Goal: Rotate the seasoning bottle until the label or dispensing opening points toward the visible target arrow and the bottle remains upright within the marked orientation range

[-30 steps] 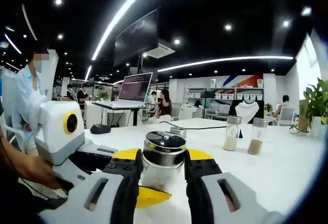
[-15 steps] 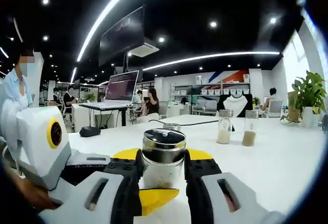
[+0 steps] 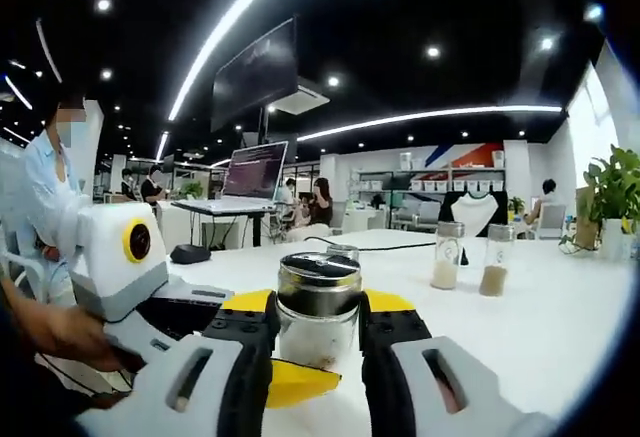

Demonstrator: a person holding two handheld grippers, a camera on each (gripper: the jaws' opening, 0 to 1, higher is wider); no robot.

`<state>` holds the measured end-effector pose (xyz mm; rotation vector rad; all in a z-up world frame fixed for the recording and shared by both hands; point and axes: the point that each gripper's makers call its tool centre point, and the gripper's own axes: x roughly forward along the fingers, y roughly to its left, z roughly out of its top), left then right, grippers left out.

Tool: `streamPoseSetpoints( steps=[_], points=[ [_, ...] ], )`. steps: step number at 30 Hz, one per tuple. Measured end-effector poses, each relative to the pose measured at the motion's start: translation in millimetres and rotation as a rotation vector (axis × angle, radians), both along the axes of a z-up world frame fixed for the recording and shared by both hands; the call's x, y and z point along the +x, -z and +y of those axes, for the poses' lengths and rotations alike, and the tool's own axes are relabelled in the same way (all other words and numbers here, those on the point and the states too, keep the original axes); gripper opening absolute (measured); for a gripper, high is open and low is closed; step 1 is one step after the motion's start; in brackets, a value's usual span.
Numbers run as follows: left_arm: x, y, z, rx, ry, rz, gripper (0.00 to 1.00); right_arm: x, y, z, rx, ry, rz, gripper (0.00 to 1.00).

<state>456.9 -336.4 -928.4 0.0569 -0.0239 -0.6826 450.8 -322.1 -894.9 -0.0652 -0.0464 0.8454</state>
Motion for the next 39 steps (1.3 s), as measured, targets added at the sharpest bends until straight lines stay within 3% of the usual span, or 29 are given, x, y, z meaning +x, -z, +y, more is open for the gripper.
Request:
streamPoseSetpoints(
  steps=[5, 7, 10, 15, 20, 23, 29, 39],
  points=[
    [-4.3, -0.1, -2.0, -0.027, 0.076, 0.024, 0.39, -6.7, -6.3, 0.4, 0.001, -0.087, -0.025, 0.29],
    [-10.9, 2.0, -7.7, -0.041, 0.149, 0.045, 0.37, -11.1, -8.3, 1.6, -0.002, -0.137, -0.031, 0.29],
    [-12.7, -2.9, -5.5, -0.13, 0.185, 0.076, 0.37, -14.4, -7.6, 2.2, -0.001, -0.173, -0.014, 0.29],
    [-15.8, -3.3, -6.4, -0.116, 0.205, 0.076, 0.36, -17.6, -5.4, 4.1, -0.005, -0.193, -0.015, 0.3],
    [-15.0, -3.8, -6.8, -0.037, 0.144, 0.032, 0.34, -14.0, -3.8, 3.0, 0.017, -0.158, 0.004, 0.3],
    [-9.2, -3.6, -3.7, -0.003, 0.068, 0.008, 0.34, -10.3, -3.3, 1.9, 0.032, -0.12, 0.006, 0.3],
    [-1.6, -2.5, 2.2, 0.005, -0.074, -0.007, 0.34, -4.0, -0.7, 6.0, -0.014, -0.02, -0.025, 0.3],
    [-0.5, -5.7, 6.2, -0.004, -0.131, -0.017, 0.34, 3.0, -1.7, 6.6, 0.019, 0.04, -0.006, 0.31]
  ],
)
